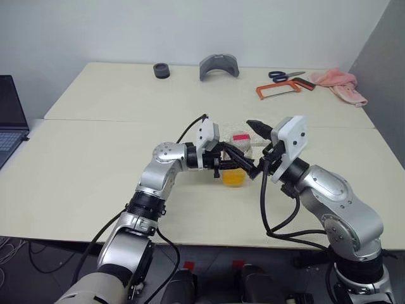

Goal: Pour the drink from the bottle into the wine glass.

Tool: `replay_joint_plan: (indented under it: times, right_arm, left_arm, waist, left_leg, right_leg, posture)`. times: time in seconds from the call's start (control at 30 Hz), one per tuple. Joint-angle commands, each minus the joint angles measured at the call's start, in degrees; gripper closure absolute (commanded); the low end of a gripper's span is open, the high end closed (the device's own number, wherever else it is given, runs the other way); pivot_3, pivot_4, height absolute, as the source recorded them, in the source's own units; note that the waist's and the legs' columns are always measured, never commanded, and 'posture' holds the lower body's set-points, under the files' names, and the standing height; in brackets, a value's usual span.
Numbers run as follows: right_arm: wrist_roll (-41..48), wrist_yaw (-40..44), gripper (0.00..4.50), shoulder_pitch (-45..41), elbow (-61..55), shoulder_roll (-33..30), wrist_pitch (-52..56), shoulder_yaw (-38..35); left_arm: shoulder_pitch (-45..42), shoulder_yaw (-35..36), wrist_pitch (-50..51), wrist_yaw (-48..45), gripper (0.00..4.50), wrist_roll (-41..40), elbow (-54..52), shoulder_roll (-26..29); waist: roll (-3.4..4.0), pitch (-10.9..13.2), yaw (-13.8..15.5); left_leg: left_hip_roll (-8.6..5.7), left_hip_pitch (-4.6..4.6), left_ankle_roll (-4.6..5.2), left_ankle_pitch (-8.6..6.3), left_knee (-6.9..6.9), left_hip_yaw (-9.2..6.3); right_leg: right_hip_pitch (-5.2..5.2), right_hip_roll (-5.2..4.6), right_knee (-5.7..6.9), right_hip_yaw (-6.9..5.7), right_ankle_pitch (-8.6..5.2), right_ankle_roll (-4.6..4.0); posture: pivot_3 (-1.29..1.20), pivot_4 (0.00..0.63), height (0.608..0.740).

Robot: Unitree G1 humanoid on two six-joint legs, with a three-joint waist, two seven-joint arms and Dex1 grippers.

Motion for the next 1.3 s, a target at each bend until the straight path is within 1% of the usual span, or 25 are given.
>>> replay_joint_plan:
  times: [0.03, 0.17, 0.23, 0.3, 0.43, 0.47, 0.5, 0.53, 0.57, 0.6, 0.7, 0.77, 0.83, 0.9, 0.97, 1.03, 1.1, 1.2, 1.3]
  right_arm:
    - [0.41, 0.70, 1.19, -0.20, -1.14, 0.18, -0.38, 0.31]
    - [0.84, 1.19, 2.62, -0.12, -0.85, 0.48, -0.71, 0.02]
    - [1.16, 2.12, 2.69, -0.29, -0.49, 0.48, -1.38, -0.05]
    - [1.85, 5.42, 2.69, -0.58, 0.04, -0.79, -2.54, 0.29]
    - [3.63, 19.15, 2.69, -3.27, 4.57, -7.30, -7.85, 0.85]
    - [3.73, 24.83, 2.69, -5.61, 7.64, -9.93, -9.99, 1.17]
    - [4.15, 33.71, 2.69, -10.34, 13.15, -13.41, -12.23, 1.72]
    - [4.75, 40.55, 2.69, -14.56, 17.89, -15.74, -13.46, 2.12]
    - [5.36, 45.38, 2.69, -18.15, 21.86, -17.24, -13.92, 2.55]
    - [5.67, 48.64, 2.69, -21.13, 24.94, -18.18, -13.77, 3.20]
    - [6.90, 52.73, 2.69, -25.14, 29.13, -18.75, -11.25, 3.69]
    - [6.30, 52.89, 2.69, -25.52, 30.02, -18.73, -11.11, 3.29]
    - [6.13, 49.89, 1.93, -24.91, 29.95, -17.71, -11.33, 1.23]
    - [6.95, 47.35, 1.31, -23.81, 28.77, -17.18, -10.45, -0.83]
    - [8.59, 41.55, 0.63, -20.46, 24.47, -16.31, -7.83, -4.54]
    - [10.24, 35.54, 0.62, -16.30, 18.85, -14.88, -5.55, -7.75]
    - [10.36, 29.90, 0.62, -12.79, 13.89, -12.78, -4.29, -8.96]
    - [7.06, 21.13, 0.62, -7.70, 7.26, -8.69, -4.11, -6.95]
    - [2.83, 14.30, 0.62, -5.34, 5.09, -4.18, -5.69, -3.78]
  left_arm:
    - [-1.89, 0.64, -1.64, -0.43, 2.78, 0.02, -0.24, -0.22]
    - [-1.72, 0.79, -1.62, -0.34, 2.78, 0.16, -0.53, -0.19]
    - [-1.36, 0.73, -1.63, -0.36, 2.79, 0.21, -0.87, -0.11]
    - [-1.25, 0.71, -1.53, -0.42, 2.79, 0.19, -1.06, -0.03]
    - [-1.54, 0.72, -1.22, -1.85, 2.79, -0.05, -1.30, 0.53]
    - [-1.62, 0.55, -1.03, -2.99, 2.79, -0.18, -1.45, 1.01]
    - [-1.53, 0.10, -0.78, -4.68, 2.79, -0.25, -2.01, 1.81]
    - [-1.42, -0.25, -0.57, -6.01, 2.79, -0.28, -2.49, 2.43]
    - [-1.33, -0.54, -0.44, -6.91, 2.79, -0.33, -2.85, 2.86]
    - [-1.21, -0.69, -0.42, -7.12, 2.79, -0.32, -3.10, 3.00]
    - [-0.92, -0.39, -0.53, -6.27, 2.81, -0.28, -3.46, 2.68]
    - [-0.59, -0.01, -0.47, -5.23, 2.81, -0.35, -3.85, 2.33]
    - [-0.09, 0.44, -0.35, -4.10, 2.81, -0.39, -4.38, 2.01]
    - [0.35, 0.80, -0.20, -3.03, 2.82, -0.52, -4.87, 1.79]
    - [0.78, 1.40, -0.41, -1.34, 2.82, -0.90, -5.14, 1.20]
    - [1.03, 2.08, -0.48, 0.11, 2.82, -1.31, -5.27, 0.51]
    - [1.20, 2.50, -0.06, 0.80, 2.82, -1.61, -5.47, 0.04]
    - [1.34, 2.39, 0.17, 1.12, 2.82, -1.55, -5.53, -0.39]
    - [1.39, 2.05, 0.40, 0.89, 2.82, -1.58, -5.55, -0.82]
  waist:
    - [0.00, 0.00, 0.00]
    - [0.00, 0.00, 0.00]
    - [0.00, 0.00, 0.00]
    - [0.00, 0.00, 0.00]
    - [0.00, 0.00, 0.00]
    - [0.00, 0.00, -0.04]
    - [0.05, 0.04, -0.26]
    - [0.13, 0.16, -0.56]
    - [0.14, 0.19, -0.63]
    - [0.14, 0.19, -0.71]
    - [0.14, 0.18, -0.83]
    - [0.14, 0.19, -0.79]
    - [0.14, 0.19, -0.72]
    - [0.14, 0.19, -0.58]
    - [0.14, 0.18, -0.24]
    - [0.14, 0.18, 0.11]
    - [0.14, 0.19, 0.18]
    - [0.14, 0.18, 0.14]
    - [0.15, 0.18, -0.08]
  left_leg:
    - [0.00, 0.00, 0.00, 0.00, 0.00, 0.00]
    - [-0.01, 0.00, 0.00, 0.00, 0.00, 0.00]
    - [-0.01, 0.00, 0.00, 0.00, 0.00, 0.00]
    - [-0.01, 0.00, 0.01, 0.00, 0.00, 0.00]
    - [-0.04, 0.00, 0.01, -0.01, 0.00, 0.13]
    - [-0.04, 0.01, 0.02, -0.01, 0.00, 0.18]
    - [-0.05, 0.02, 0.02, -0.01, 0.00, 0.20]
    - [-0.04, 0.03, 0.02, -0.01, 0.01, 0.26]
    - [-0.05, 0.06, 0.03, -0.01, 0.01, 0.33]
    - [-0.04, 0.07, 0.03, 0.00, -0.02, 0.32]
    - [0.06, 0.08, 0.04, -0.01, -0.05, 0.21]
    - [0.06, 0.00, 0.03, 0.00, -0.08, 0.19]
    - [0.09, -0.05, 0.02, 0.00, -0.06, 0.16]
    - [0.09, -0.05, 0.02, 0.00, -0.04, 0.10]
    - [0.06, -0.07, 0.02, 0.00, 0.01, 0.06]
    - [0.07, -0.08, 0.02, 0.00, 0.01, -0.05]
    - [0.08, -0.10, 0.01, 0.01, 0.00, -0.10]
    - [0.07, -0.10, 0.00, 0.01, 0.00, -0.08]
    - [0.06, -0.06, -0.01, 0.01, 0.01, -0.04]
  right_leg:
    - [0.00, 0.00, 0.00, 0.00, 0.00, 0.00]
    - [0.00, 0.00, 0.00, -0.01, 0.00, 0.00]
    - [0.00, 0.00, 0.00, 0.00, 0.00, 0.00]
    - [0.00, 0.00, 0.00, 0.00, 0.00, 0.00]
    - [0.01, -0.01, -0.02, -0.01, 0.00, 0.00]
    - [0.01, 0.01, -0.03, -0.01, 0.00, 0.00]
    - [0.01, 0.03, -0.03, -0.02, 0.00, 0.00]
    - [0.01, 0.06, -0.03, 0.02, 0.00, 0.00]
    - [0.02, 0.06, -0.05, 0.05, 0.03, 0.04]
    - [0.04, 0.08, -0.06, 0.02, 0.03, 0.04]
    - [0.07, 0.14, -0.07, -0.12, 0.00, -0.03]
    - [0.01, 0.08, -0.07, -0.10, -0.01, -0.04]
    - [-0.01, -0.04, -0.08, -0.08, -0.01, -0.04]
    - [-0.02, -0.17, -0.08, 0.01, 0.00, -0.02]
    - [-0.02, -0.20, -0.08, 0.01, 0.01, -0.01]
    - [-0.01, -0.21, -0.08, -0.02, 0.01, -0.01]
    - [-0.02, -0.20, -0.08, -0.04, 0.01, -0.01]
    - [-0.02, -0.19, -0.04, -0.03, 0.01, -0.01]
    - [-0.03, -0.15, 0.02, 0.01, 0.00, 0.00]
  posture:
    - [0.00, 0.150, 0.740]
    - [0.00, 0.150, 0.740]
    - [0.00, 0.150, 0.740]
    - [0.00, 0.150, 0.740]
    - [0.00, 0.150, 0.740]
    - [0.00, 0.150, 0.740]
    - [0.00, 0.150, 0.740]
    - [0.00, 0.150, 0.740]
    - [0.00, 0.150, 0.740]
    - [0.00, 0.150, 0.740]
    - [0.00, 0.150, 0.740]
    - [0.00, 0.150, 0.740]
    - [0.00, 0.150, 0.740]
    - [0.00, 0.150, 0.740]
    - [0.00, 0.150, 0.740]
    - [0.00, 0.150, 0.740]
    - [0.00, 0.150, 0.740]
    - [0.00, 0.150, 0.740]
    - [0.00, 0.150, 0.740]
